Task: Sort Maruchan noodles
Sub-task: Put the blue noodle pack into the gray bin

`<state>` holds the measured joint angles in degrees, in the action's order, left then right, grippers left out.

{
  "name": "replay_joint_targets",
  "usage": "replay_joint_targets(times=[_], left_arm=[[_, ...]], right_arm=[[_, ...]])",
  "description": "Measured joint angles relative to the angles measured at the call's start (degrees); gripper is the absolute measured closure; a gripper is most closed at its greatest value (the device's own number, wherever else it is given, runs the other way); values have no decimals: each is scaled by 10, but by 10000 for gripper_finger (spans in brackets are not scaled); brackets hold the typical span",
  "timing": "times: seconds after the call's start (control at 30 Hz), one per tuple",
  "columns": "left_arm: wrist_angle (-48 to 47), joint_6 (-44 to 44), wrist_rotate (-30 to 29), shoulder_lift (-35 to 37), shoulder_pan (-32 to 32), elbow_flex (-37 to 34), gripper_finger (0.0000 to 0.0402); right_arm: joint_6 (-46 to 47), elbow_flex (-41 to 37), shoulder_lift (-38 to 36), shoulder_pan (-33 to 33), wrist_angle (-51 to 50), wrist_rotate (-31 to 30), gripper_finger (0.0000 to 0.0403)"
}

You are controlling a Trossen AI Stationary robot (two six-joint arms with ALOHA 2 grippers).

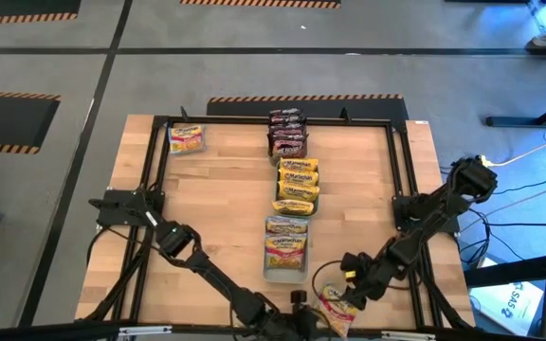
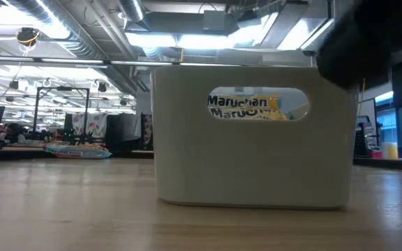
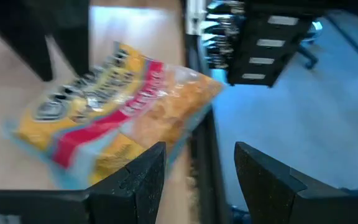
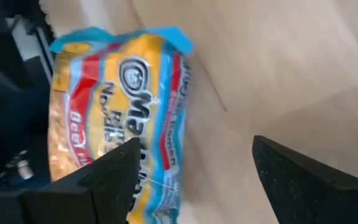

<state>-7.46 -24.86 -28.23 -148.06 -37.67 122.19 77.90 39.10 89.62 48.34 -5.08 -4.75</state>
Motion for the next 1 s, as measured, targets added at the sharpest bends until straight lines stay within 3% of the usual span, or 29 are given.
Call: replay_joint_targets(times=[0.27,1.0], left_arm=[[21,0,18,-19,11,0,216],[0,-4,7,-19,39,0,216]], right_arm=[[28,-83,13,0,233,26,107],[48,-72,71,0,350,16,107]])
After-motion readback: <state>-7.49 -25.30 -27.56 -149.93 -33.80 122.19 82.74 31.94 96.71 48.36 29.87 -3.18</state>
